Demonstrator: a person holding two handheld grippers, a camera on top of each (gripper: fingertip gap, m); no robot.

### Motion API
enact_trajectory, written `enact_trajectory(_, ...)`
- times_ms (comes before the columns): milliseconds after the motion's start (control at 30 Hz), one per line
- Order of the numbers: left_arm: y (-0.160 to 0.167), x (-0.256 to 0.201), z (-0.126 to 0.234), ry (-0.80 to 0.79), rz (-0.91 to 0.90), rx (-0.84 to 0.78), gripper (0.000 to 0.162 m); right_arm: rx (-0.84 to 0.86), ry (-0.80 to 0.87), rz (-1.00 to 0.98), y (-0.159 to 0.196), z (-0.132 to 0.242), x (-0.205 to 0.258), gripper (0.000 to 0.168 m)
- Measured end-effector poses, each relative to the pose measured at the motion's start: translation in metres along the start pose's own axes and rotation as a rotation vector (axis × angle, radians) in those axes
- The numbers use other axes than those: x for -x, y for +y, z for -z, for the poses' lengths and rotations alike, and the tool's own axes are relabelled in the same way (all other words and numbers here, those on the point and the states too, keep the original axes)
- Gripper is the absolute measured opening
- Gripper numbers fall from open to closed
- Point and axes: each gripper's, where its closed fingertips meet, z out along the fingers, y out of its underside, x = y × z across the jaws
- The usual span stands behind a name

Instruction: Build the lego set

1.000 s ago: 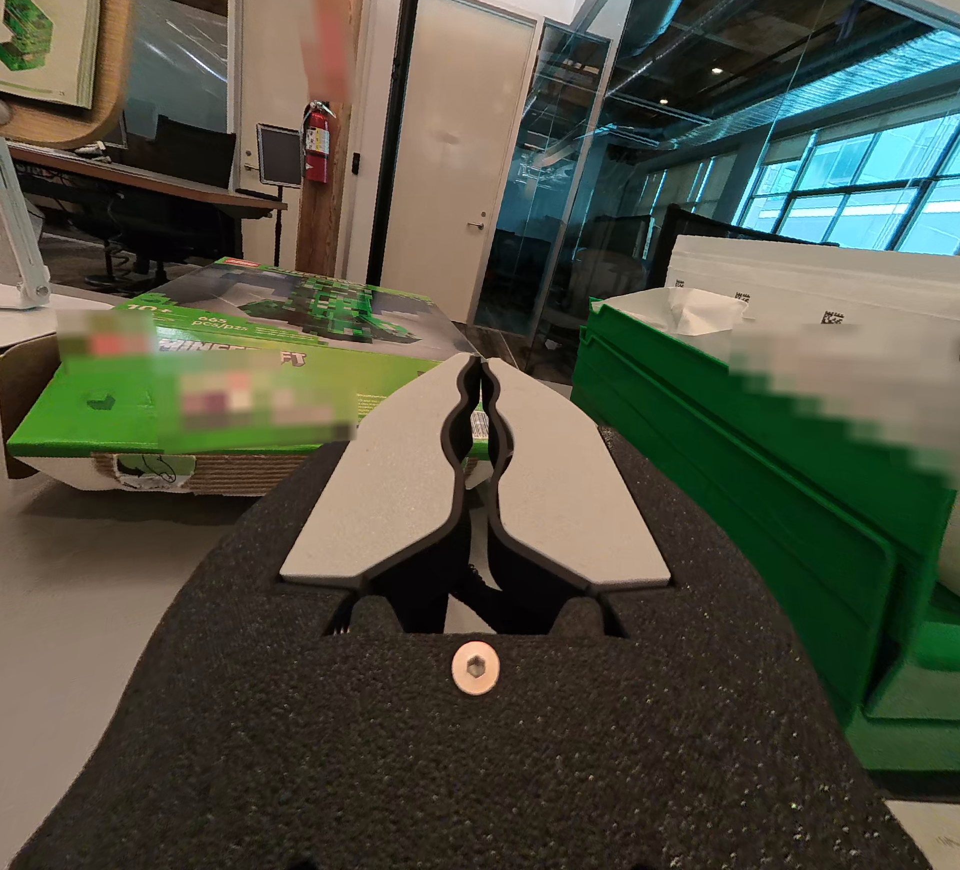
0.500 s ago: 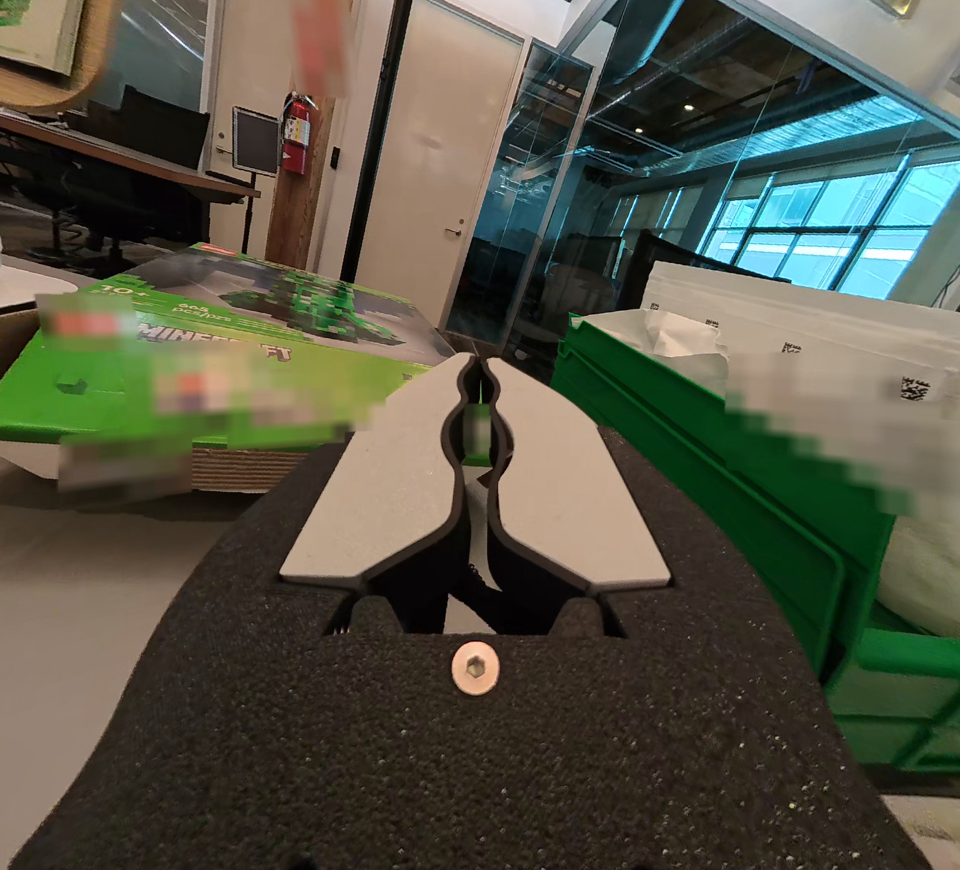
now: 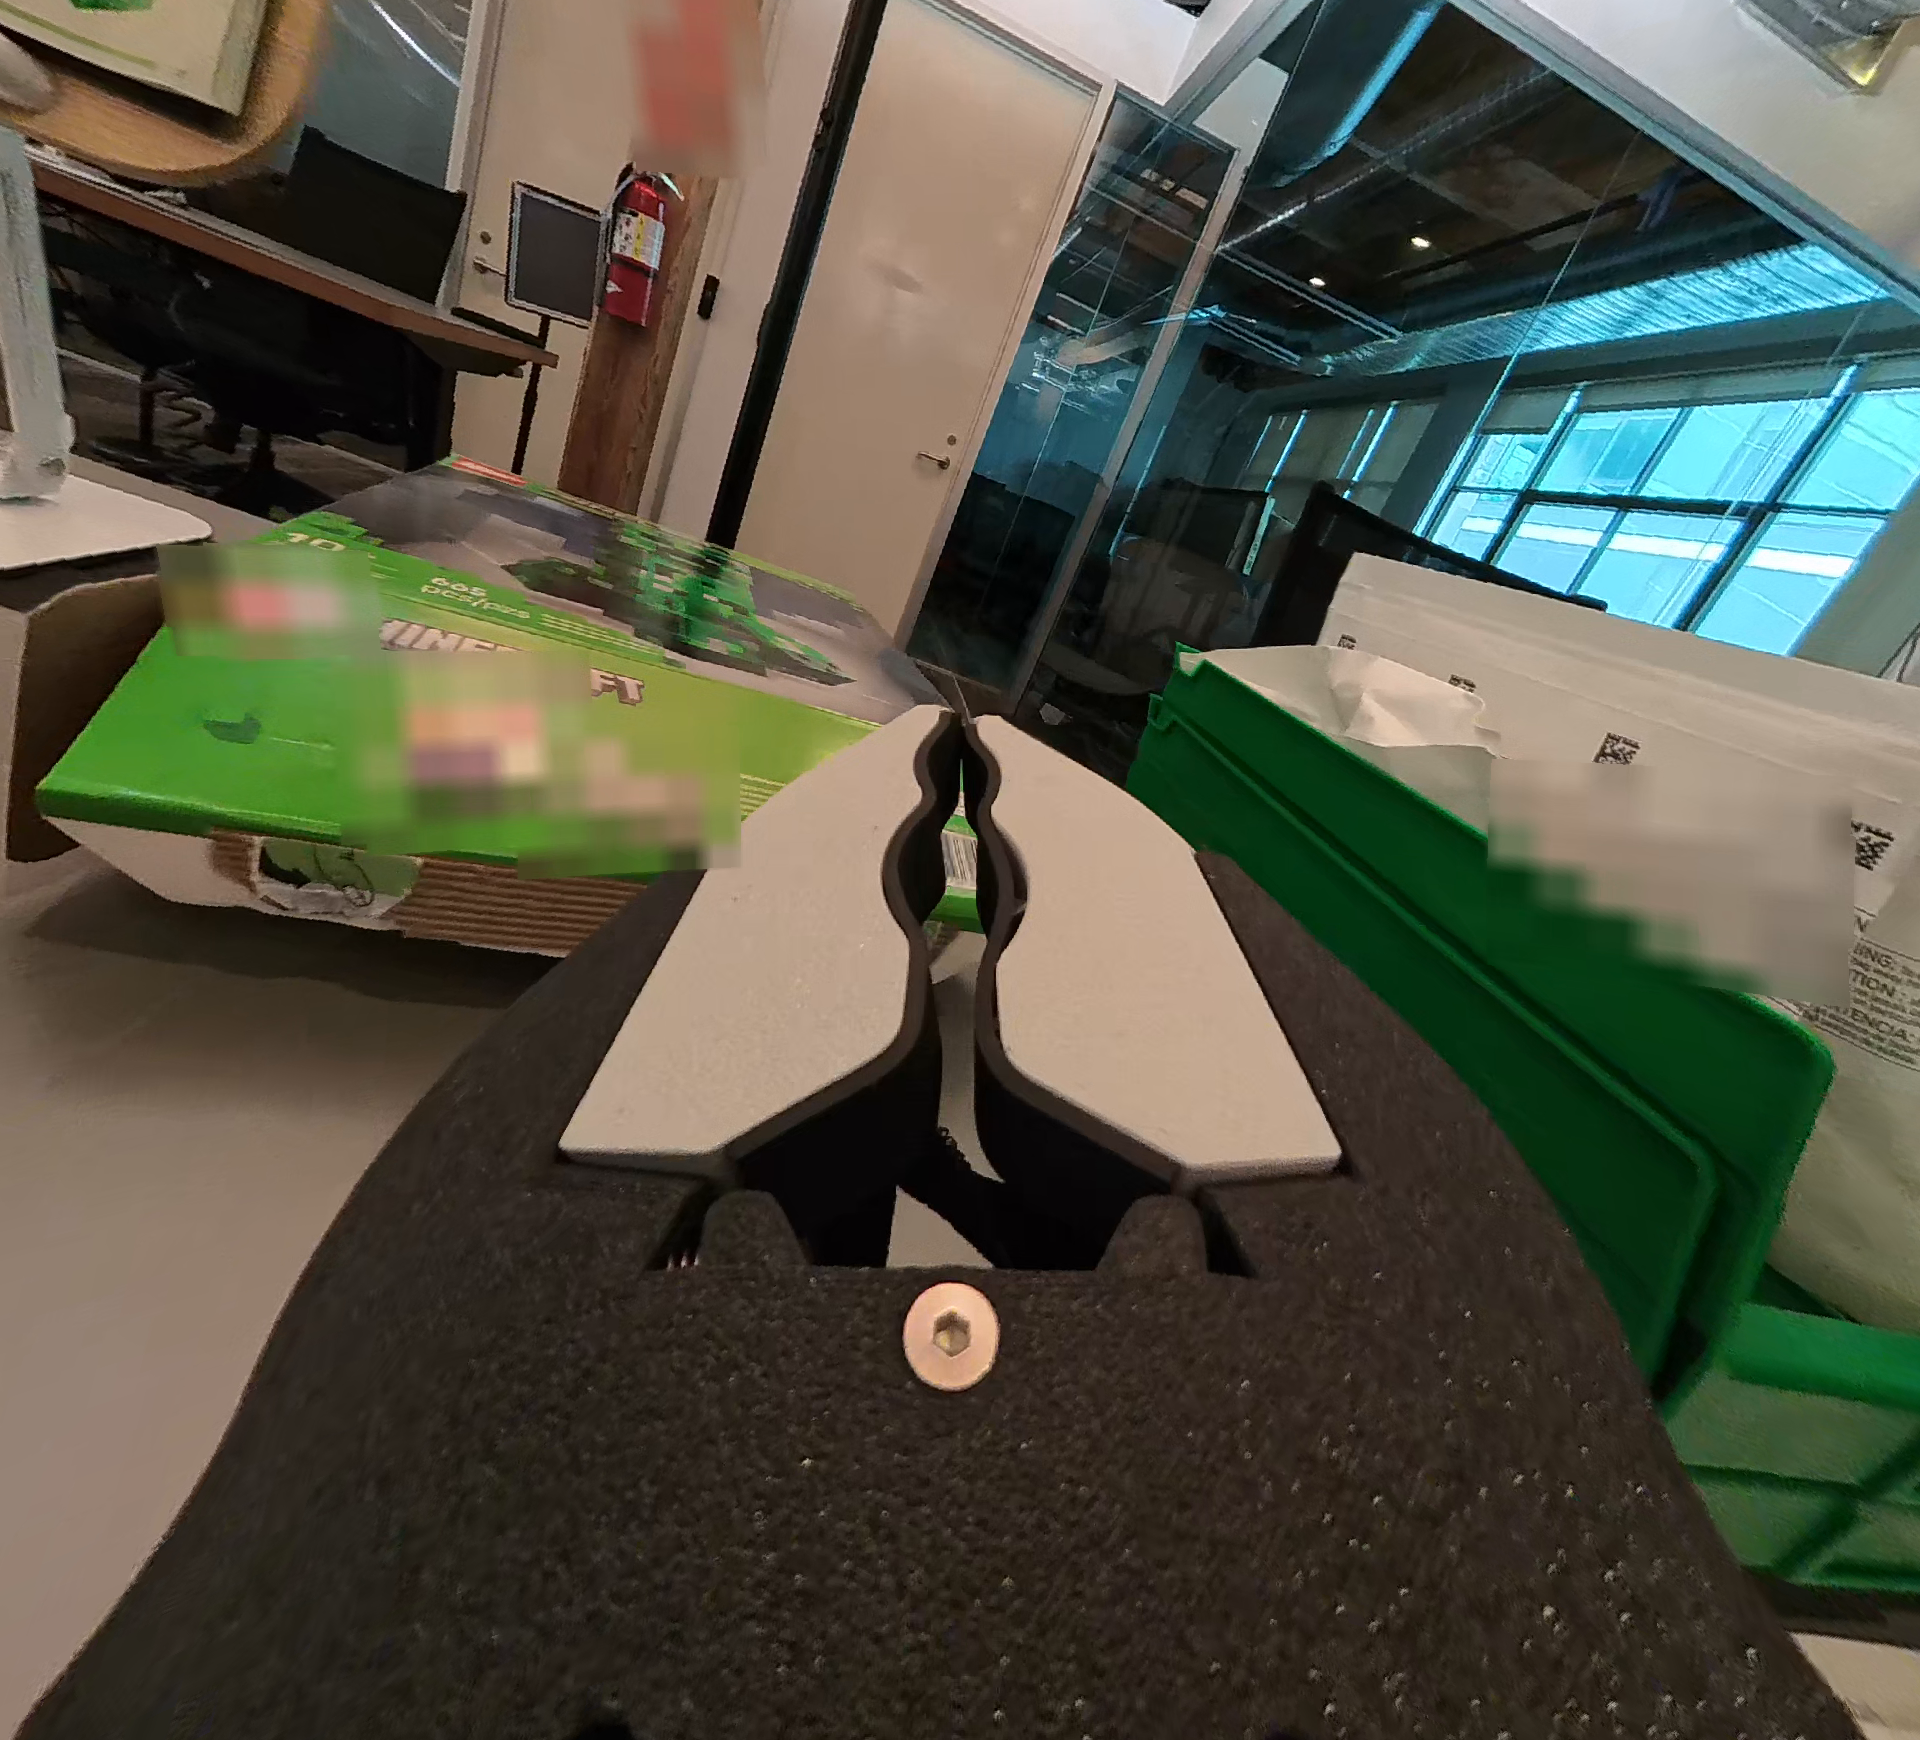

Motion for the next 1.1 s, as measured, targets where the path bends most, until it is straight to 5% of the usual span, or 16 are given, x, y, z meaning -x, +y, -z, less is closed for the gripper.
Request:
enact_trajectory(633, -0.001, -0.004, 0.000, 0.046, 0.030, -0.010, 0.018, -0.076, 0.088, -0.227, -0.028, 0.048, -0.002, 0.003)
enact_trajectory(767, 0.006, -0.009, 0.001, 0.082, 0.036, 0.044, 0.018, -0.151, -0.070, -0.303, -0.065, 0.051, 0.060, 0.003)
enact_trajectory(933, 0.009, -0.008, 0.009, 0.055, 0.026, 0.070, 0.018, -0.258, -0.572, -0.524, -0.147, 0.095, 0.207, 0.002)
enact_trajectory(1100, 0.008, -0.007, 0.010, 0.081, 0.072, 0.039, 0.018, -0.298, -0.834, -0.306, -0.182, 0.140, 0.322, 0.000)
